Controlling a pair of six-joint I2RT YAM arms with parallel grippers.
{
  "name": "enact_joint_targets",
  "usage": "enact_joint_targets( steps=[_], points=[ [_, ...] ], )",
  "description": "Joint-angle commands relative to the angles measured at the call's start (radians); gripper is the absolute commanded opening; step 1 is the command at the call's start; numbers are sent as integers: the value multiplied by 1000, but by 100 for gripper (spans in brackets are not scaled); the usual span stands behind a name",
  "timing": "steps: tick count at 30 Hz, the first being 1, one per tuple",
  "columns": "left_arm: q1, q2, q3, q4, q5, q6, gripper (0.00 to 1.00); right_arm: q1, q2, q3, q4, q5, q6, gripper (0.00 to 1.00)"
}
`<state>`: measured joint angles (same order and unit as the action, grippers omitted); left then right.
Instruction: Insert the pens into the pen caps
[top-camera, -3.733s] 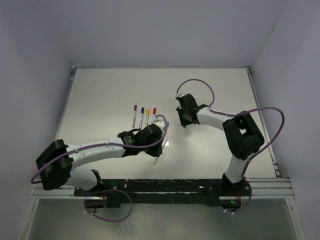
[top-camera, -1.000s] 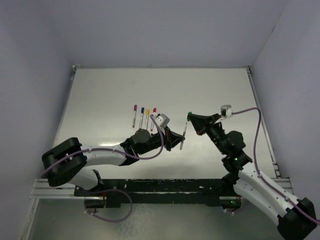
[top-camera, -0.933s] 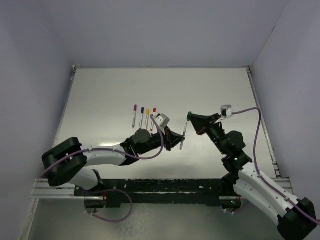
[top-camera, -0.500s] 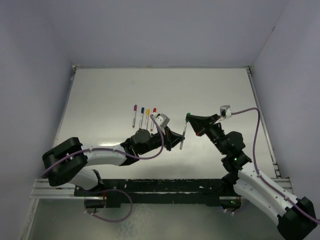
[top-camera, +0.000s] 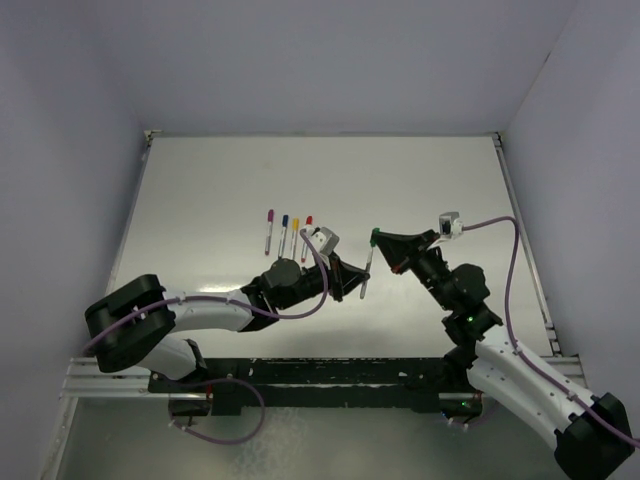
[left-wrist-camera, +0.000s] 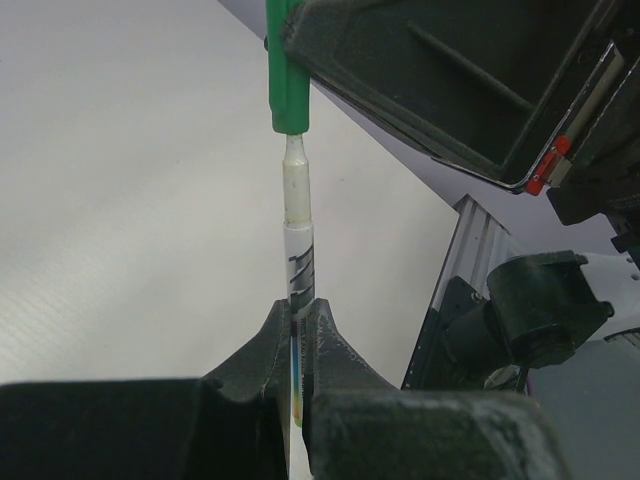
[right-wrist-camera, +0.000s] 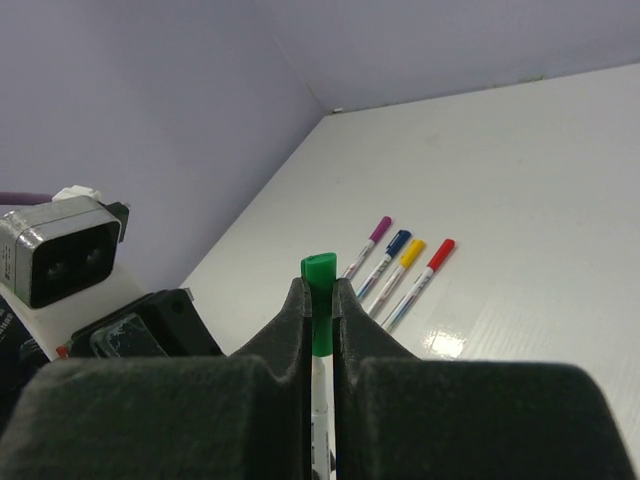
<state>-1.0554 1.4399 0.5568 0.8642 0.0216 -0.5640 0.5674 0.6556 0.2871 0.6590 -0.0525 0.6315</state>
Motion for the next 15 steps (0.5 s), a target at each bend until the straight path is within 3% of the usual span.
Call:
enact_joint_targets(
  steps=[1, 15],
  points=[
    [-4, -10, 14, 97, -23, -11, 0, 5, 10, -13, 47, -43, 22, 0],
    [-4, -23, 31, 155, -106, -15, 0, 11, -20, -59, -37, -119, 36, 0]
  ],
)
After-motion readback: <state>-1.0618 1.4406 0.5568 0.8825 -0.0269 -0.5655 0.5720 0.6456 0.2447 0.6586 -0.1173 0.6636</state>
